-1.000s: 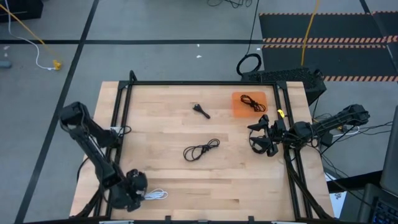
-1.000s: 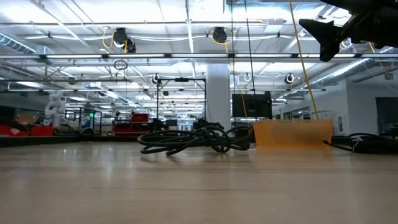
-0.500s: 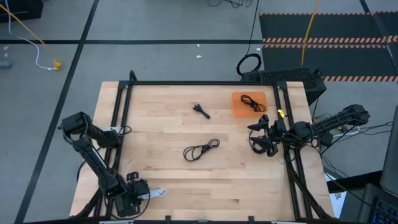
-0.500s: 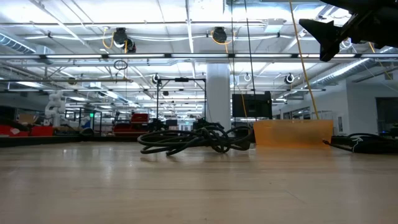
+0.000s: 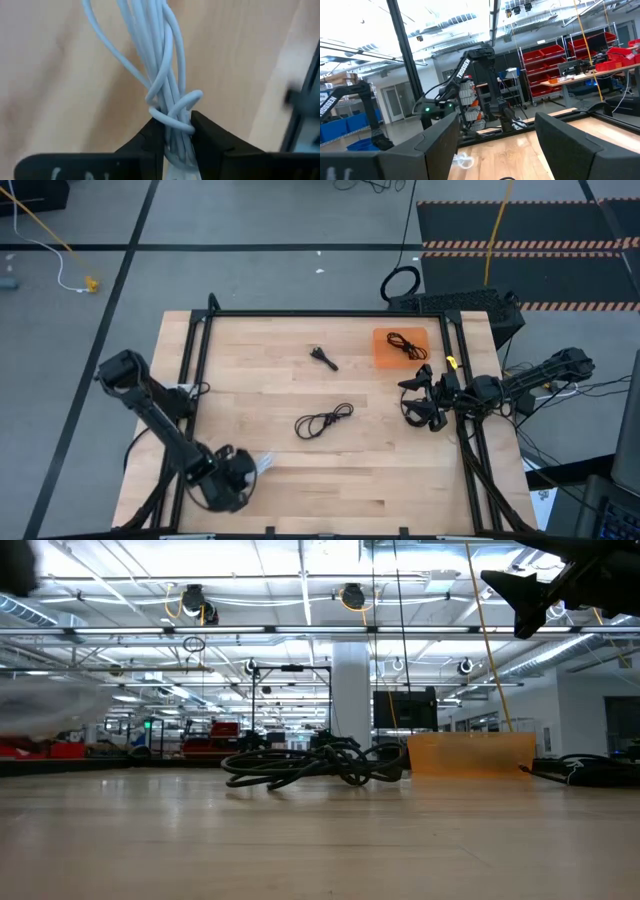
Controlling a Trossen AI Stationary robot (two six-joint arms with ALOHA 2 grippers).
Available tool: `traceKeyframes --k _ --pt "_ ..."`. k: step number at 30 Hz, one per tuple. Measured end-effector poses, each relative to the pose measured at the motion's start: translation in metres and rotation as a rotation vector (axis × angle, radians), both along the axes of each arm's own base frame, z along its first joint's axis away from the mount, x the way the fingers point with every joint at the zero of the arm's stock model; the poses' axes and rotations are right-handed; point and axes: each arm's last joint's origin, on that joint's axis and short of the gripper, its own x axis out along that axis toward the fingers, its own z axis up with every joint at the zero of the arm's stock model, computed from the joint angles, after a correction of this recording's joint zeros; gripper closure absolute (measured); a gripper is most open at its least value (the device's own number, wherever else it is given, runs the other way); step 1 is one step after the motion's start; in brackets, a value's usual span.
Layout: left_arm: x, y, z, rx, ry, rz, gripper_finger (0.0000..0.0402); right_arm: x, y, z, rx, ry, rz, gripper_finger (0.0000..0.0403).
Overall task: Pick and place USB-C Cables
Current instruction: Put the white charger cable into the orange bin
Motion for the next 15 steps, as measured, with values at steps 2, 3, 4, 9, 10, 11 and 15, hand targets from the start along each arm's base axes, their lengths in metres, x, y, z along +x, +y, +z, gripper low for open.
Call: traceKeyframes --k 2,3,4,9,10,11,15 --pt "0.010 0.012 0.007 0.037 -0.063 0.027 0.0327 0.000 0.000 0.000 0.001 -0.001 0.000 0.0149" --pt "0.016 0.018 0.011 0.051 -0.090 0.044 0.0327 0.000 0.000 0.000 0.000 -0.001 0.000 0.0149" --pt "0.021 0.024 0.014 0.063 -0.113 0.062 0.0327 0.000 0.000 0.000 0.000 0.000 -0.001 0.0149" --pt "0.052 0.046 0.033 0.051 -0.301 0.053 0.0325 0.000 0.000 0.000 0.000 0.000 0.000 0.0149" --pt "0.060 0.049 0.037 0.040 -0.353 0.038 0.0327 0.000 0.000 0.000 0.000 -0.001 0.000 0.0149" --pt "0.066 0.051 0.041 0.031 -0.407 0.018 0.0327 0.000 0.000 0.000 0.000 0.000 -0.001 0.0149" --pt "0.088 0.059 0.060 0.017 -0.635 -0.062 0.0327 0.000 0.000 0.000 0.002 -0.002 -0.002 0.0149"
